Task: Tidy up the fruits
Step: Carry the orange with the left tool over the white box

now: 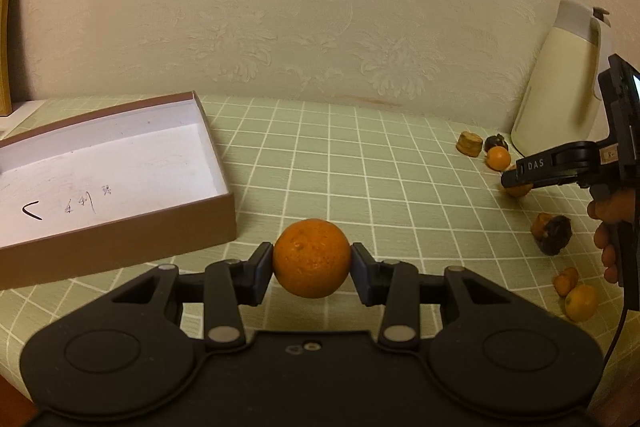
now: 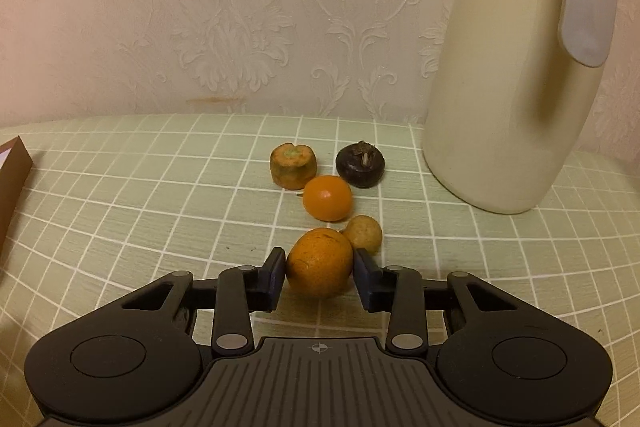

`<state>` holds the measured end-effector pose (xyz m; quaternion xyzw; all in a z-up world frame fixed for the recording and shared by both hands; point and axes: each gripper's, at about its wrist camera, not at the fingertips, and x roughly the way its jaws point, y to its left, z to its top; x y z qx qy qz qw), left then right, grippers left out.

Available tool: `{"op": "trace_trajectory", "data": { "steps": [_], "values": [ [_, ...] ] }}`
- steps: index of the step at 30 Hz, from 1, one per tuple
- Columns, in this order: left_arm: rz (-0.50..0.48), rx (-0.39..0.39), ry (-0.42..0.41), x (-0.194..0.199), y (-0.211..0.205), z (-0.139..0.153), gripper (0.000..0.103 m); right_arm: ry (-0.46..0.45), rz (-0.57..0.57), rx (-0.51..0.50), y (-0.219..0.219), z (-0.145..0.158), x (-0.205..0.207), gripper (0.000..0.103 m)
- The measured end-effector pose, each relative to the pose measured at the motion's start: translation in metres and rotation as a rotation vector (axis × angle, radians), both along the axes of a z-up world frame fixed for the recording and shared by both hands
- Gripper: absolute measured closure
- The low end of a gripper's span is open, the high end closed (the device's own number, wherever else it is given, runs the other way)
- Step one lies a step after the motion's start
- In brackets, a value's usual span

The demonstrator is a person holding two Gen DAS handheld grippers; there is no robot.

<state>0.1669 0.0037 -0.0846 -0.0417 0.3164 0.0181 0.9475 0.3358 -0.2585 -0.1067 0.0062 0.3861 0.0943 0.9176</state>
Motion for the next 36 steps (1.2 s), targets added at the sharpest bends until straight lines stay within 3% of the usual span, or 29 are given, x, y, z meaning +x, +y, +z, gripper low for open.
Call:
{"op": "trace_trajectory", "data": {
  "steps": [18,36],
  "values": [
    [0.067,0.011,-0.036,-0.041,0.037,0.019,0.071,-0.101,0.120,0.009,0.023,0.055,-0.052,0.067],
    [0.213,0.043,-0.056,-0.093,0.104,0.040,0.071,-0.069,0.436,-0.010,0.130,0.047,-0.131,0.067]
  ]
}}
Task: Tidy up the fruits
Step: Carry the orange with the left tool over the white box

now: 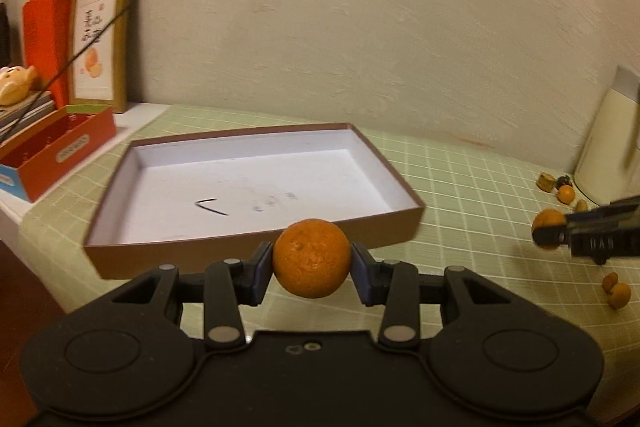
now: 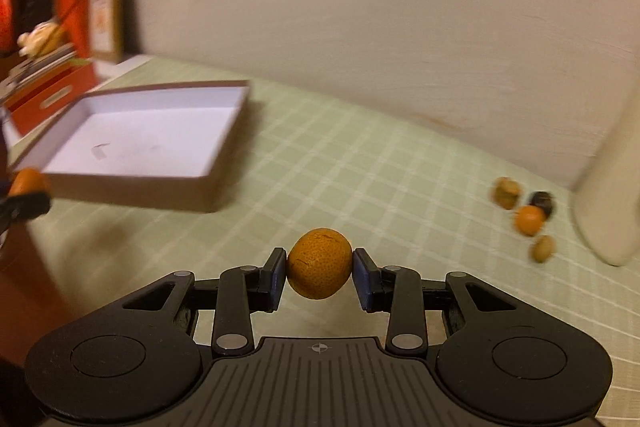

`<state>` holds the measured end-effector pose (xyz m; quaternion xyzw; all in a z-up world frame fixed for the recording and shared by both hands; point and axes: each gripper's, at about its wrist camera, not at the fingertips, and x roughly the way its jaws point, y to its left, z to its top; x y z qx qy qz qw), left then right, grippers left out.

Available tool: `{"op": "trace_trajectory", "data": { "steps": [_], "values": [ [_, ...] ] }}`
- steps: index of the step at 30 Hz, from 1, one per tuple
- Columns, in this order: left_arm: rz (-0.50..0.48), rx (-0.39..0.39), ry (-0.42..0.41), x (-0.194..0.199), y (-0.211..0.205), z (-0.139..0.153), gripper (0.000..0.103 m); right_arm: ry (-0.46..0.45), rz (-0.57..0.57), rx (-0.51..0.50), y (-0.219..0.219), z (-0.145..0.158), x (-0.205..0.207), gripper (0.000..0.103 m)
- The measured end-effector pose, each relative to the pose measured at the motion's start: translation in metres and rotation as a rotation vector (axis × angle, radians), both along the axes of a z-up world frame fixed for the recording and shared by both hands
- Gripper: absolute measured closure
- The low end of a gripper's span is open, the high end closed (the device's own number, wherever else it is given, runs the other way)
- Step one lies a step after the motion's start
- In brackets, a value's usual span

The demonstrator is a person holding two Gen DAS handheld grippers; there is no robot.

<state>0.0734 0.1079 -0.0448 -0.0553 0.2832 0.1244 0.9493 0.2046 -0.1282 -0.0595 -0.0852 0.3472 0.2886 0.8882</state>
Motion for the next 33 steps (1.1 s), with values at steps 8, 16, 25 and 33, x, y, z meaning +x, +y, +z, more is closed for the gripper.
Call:
{"op": "trace_trajectory", "data": {
  "steps": [8,16,25,33],
  "values": [
    [0.072,0.019,0.010,-0.014,0.035,-0.002,0.071,0.002,0.111,0.037,0.041,0.003,-0.018,0.067],
    [0.156,0.031,-0.011,-0.013,0.074,0.003,0.071,-0.027,0.162,0.109,0.079,0.013,-0.014,0.067],
    [0.231,0.067,-0.046,0.013,0.110,0.008,0.071,-0.094,0.144,0.197,0.120,0.027,0.011,0.067],
    [0.252,0.063,-0.042,0.030,0.131,0.003,0.071,-0.103,0.126,0.175,0.153,0.020,0.044,0.067]
  ]
}}
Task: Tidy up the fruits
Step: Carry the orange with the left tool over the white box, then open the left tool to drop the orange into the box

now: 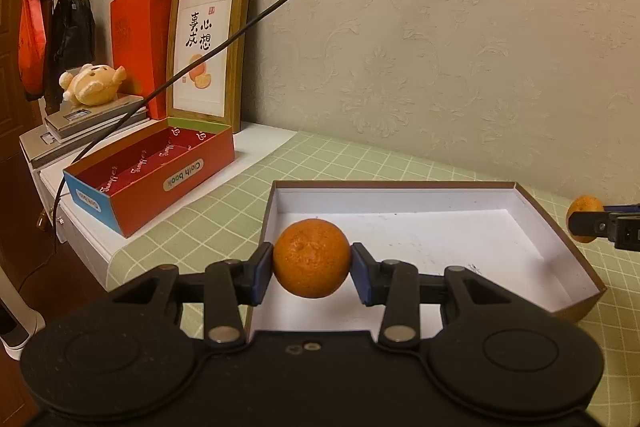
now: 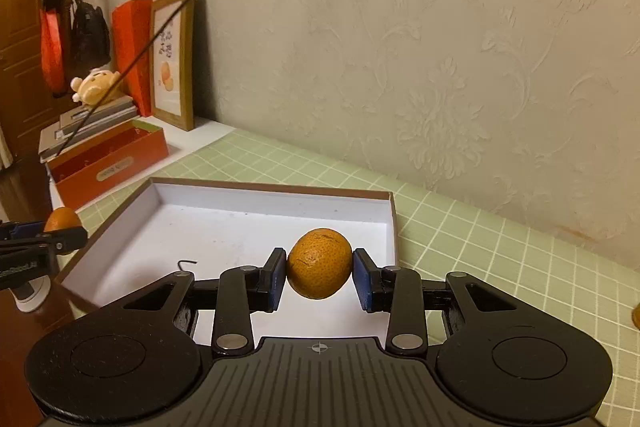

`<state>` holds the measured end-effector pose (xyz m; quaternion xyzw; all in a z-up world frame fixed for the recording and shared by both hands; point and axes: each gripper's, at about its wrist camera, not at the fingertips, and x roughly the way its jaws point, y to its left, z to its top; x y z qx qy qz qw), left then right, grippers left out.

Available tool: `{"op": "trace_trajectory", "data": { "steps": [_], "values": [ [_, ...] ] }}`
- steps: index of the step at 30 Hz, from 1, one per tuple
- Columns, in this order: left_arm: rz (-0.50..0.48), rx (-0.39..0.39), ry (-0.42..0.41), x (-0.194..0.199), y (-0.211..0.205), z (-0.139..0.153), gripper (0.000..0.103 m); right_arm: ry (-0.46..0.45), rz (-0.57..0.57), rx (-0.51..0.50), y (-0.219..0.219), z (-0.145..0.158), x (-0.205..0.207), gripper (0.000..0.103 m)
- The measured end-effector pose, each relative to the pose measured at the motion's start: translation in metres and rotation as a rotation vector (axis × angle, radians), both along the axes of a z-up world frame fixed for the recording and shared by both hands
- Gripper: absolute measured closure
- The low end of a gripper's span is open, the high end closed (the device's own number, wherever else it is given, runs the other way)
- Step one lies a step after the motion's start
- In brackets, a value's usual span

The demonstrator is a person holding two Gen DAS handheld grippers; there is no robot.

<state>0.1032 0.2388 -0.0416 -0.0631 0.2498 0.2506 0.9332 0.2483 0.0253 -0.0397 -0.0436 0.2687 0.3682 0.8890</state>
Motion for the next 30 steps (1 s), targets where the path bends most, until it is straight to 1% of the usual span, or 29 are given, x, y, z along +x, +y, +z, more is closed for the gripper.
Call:
{"op": "trace_trajectory", "data": {
  "steps": [12,20,25,26,27,28,29,30],
  "values": [
    [0.009,-0.014,0.032,0.018,0.014,-0.010,0.071,0.031,-0.023,-0.006,0.016,-0.015,0.026,0.067],
    [0.017,-0.028,0.040,0.027,0.022,-0.014,0.071,0.035,-0.031,-0.011,0.018,-0.019,0.035,0.067],
    [0.002,-0.028,0.039,0.036,0.020,-0.015,0.070,0.034,-0.026,-0.010,0.021,-0.018,0.040,0.067],
    [0.002,-0.024,0.041,0.039,0.019,-0.016,0.064,0.030,-0.027,-0.013,0.023,-0.019,0.041,0.067],
    [0.018,-0.006,0.047,0.041,0.018,-0.018,0.029,0.029,-0.027,-0.019,0.025,-0.020,0.043,0.067],
    [0.047,0.026,0.043,0.041,0.015,-0.018,0.007,0.031,-0.017,-0.037,0.029,-0.023,0.045,0.056],
    [0.071,0.070,0.026,0.041,0.013,-0.018,0.006,0.022,-0.025,-0.072,0.034,-0.026,0.046,0.017],
    [0.072,0.087,0.024,0.040,0.013,-0.016,0.006,-0.016,-0.047,-0.063,0.033,-0.026,0.043,0.002]
  ]
}}
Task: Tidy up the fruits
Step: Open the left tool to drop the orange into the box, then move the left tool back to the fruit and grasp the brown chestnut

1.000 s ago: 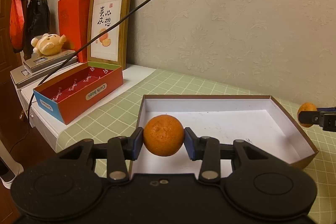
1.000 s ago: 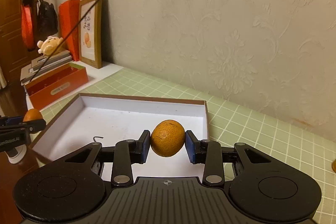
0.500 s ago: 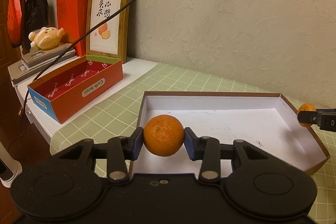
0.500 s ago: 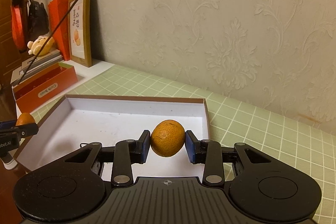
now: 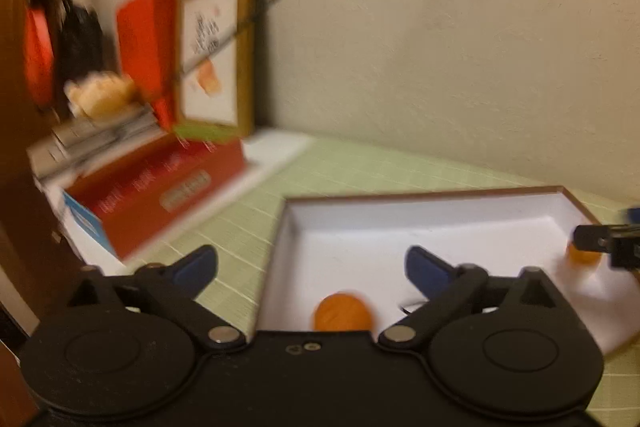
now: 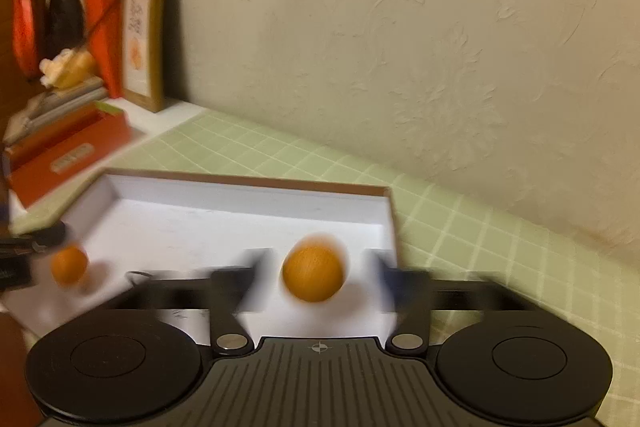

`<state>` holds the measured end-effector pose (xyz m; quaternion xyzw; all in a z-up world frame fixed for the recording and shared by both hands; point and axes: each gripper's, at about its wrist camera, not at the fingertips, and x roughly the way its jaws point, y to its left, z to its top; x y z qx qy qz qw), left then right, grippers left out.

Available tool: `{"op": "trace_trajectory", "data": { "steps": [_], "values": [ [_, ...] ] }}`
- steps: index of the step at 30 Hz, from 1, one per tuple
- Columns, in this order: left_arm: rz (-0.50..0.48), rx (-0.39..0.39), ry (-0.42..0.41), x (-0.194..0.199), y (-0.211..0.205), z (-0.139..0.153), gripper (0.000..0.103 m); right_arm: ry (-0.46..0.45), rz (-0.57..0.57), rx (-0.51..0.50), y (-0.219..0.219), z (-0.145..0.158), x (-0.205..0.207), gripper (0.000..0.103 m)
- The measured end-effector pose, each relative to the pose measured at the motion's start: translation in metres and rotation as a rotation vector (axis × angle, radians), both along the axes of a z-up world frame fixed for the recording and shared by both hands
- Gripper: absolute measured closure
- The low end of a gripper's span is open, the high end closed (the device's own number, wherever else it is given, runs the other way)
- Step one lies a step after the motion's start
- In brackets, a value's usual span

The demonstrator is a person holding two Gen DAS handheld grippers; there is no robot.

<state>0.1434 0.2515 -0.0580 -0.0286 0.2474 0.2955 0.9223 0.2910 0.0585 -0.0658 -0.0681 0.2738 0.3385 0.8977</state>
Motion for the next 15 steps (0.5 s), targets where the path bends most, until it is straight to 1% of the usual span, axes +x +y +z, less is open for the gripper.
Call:
{"op": "trace_trajectory", "data": {
  "steps": [1,2,3,7,15],
  "values": [
    [-0.007,-0.011,-0.013,-0.001,0.002,0.002,0.006,-0.043,-0.001,0.044,-0.005,0.001,-0.005,0.000],
    [0.000,-0.024,-0.022,-0.003,0.005,0.003,0.006,-0.052,0.009,0.052,-0.007,0.002,-0.007,0.000],
    [0.009,-0.027,-0.026,-0.004,0.008,0.003,0.006,-0.043,0.003,0.040,-0.006,0.004,-0.006,0.000],
    [0.028,-0.035,-0.037,-0.006,0.015,0.005,0.006,-0.030,-0.002,0.054,-0.012,0.004,-0.004,0.000],
    [0.018,-0.031,-0.034,-0.011,0.012,0.007,0.006,-0.010,-0.002,0.039,-0.011,0.001,-0.004,0.000]
  ]
}}
